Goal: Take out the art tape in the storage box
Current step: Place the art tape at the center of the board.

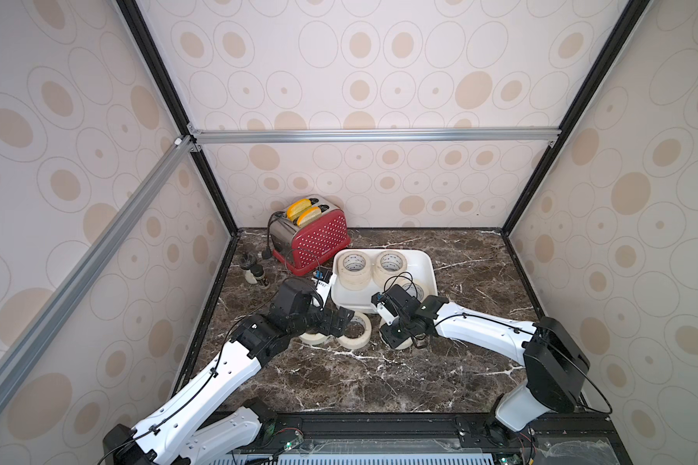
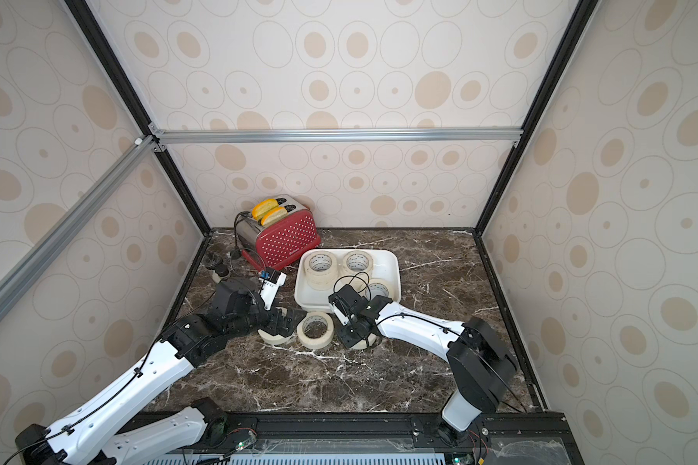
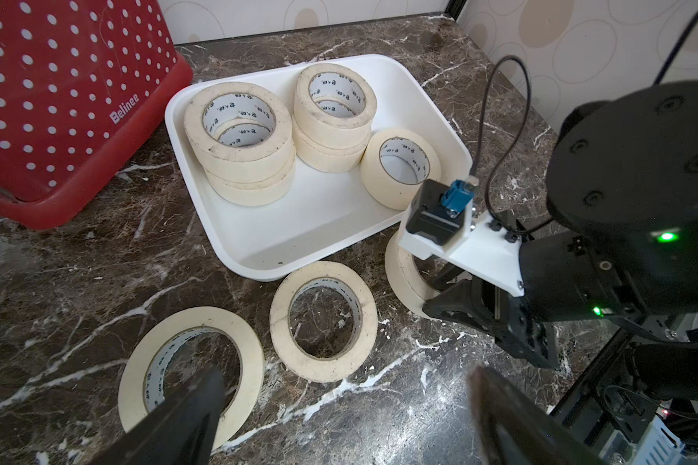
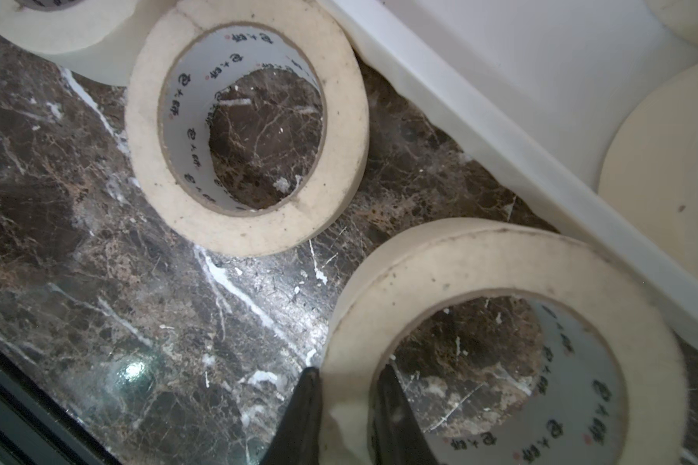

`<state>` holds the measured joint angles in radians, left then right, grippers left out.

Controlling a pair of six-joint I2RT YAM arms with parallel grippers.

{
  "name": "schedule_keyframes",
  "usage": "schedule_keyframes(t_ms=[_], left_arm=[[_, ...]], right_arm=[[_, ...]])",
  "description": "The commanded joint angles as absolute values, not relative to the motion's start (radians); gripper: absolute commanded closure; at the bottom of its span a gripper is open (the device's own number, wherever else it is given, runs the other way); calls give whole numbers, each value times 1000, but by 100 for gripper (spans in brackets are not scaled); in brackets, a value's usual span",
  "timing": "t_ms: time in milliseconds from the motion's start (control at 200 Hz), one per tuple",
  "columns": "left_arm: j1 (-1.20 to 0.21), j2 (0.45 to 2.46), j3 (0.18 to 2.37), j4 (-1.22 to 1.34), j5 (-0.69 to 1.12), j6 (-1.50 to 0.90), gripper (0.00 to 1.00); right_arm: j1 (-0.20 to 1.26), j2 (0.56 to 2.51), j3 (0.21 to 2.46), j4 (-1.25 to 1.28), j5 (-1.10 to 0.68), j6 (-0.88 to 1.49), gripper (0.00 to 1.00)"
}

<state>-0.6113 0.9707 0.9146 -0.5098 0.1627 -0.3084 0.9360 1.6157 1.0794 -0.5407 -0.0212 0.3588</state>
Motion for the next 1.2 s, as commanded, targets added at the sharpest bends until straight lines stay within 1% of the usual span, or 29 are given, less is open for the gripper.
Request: schedule_keyframes(t_ms=[0, 511, 961, 1097, 1197], left_arm=[[-604, 974, 920, -499, 180, -321, 1], [-598, 983, 920, -498, 185, -323, 1], [-597, 988, 920, -497, 185, -324, 1], [-595, 988, 919, -497, 183, -324, 1], [-596, 987, 919, -497, 183, -324, 1]], right_arm=[[936, 1644, 1104, -519, 13, 347, 92], [936, 1729, 1158, -496, 28, 310, 92], [935, 1762, 1166, -487, 23, 310, 91], [935, 1767, 1165, -492, 20, 313, 88], [934, 1758, 1166, -500, 34, 317, 77]])
